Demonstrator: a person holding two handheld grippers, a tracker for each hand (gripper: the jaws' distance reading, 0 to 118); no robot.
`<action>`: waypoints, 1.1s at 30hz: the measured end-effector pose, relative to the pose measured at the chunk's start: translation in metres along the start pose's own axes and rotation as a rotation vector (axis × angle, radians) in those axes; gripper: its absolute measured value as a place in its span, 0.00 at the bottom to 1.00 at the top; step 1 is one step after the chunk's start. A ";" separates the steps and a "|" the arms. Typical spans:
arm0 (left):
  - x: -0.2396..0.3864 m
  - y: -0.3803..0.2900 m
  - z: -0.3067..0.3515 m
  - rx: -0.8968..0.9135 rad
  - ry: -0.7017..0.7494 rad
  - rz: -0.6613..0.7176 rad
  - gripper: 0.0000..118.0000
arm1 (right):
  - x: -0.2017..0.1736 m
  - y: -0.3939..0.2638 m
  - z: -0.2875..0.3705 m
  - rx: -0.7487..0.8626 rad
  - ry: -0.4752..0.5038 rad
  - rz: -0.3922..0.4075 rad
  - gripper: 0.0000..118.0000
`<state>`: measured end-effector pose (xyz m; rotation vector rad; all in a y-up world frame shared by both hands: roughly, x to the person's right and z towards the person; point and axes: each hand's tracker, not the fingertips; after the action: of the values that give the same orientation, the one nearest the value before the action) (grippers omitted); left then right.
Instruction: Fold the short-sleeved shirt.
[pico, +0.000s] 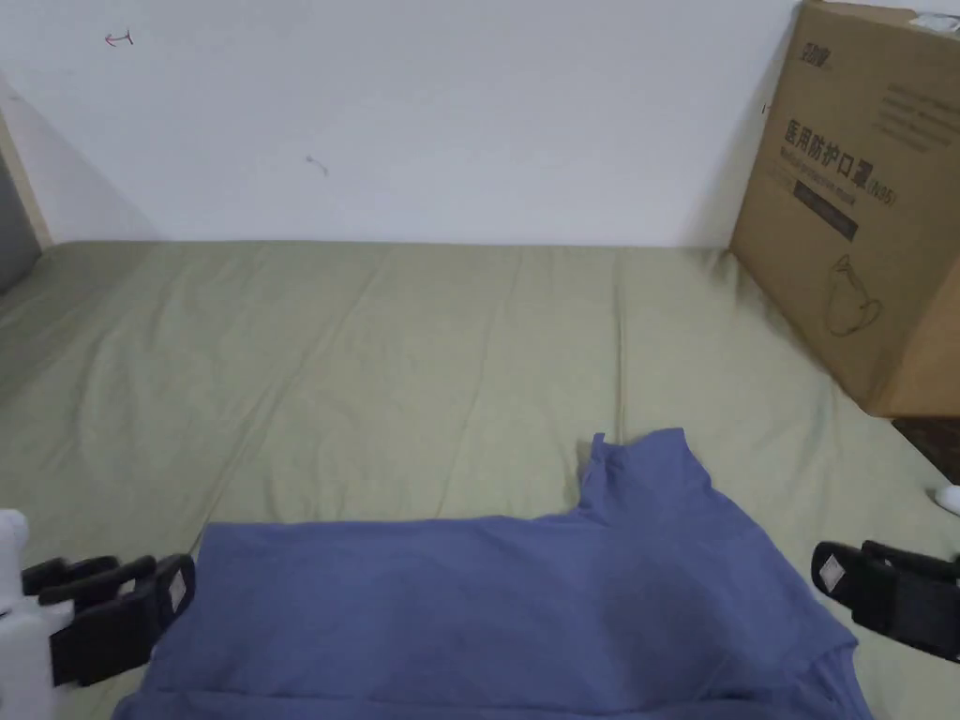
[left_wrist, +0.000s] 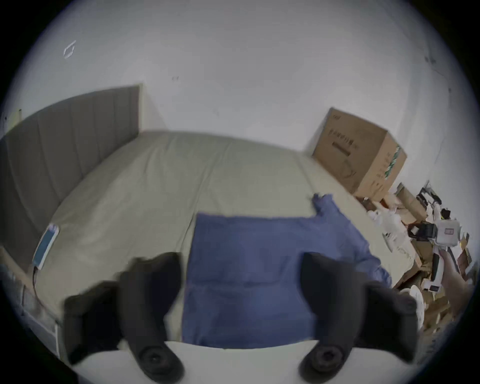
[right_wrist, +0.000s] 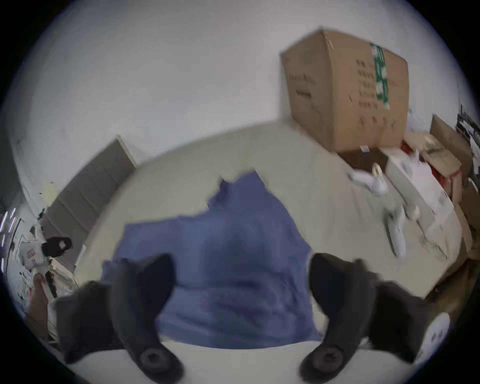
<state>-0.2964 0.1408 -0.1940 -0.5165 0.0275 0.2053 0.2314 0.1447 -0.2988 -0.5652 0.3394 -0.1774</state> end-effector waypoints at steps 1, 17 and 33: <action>0.005 0.006 -0.007 0.000 0.014 -0.016 0.07 | -0.007 0.005 -0.006 0.011 0.009 0.008 0.07; -0.114 0.019 -0.273 -0.493 0.099 -0.001 0.45 | 0.000 0.021 -0.127 -0.160 0.074 0.007 0.00; -0.075 0.022 -0.247 -0.447 0.011 -0.268 0.00 | 0.066 0.042 -0.240 -0.301 -0.073 0.004 0.01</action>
<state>-0.3677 0.0235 -0.4137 -0.9589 -0.0785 -0.0580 0.2091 0.0440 -0.5296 -0.8663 0.2983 -0.1016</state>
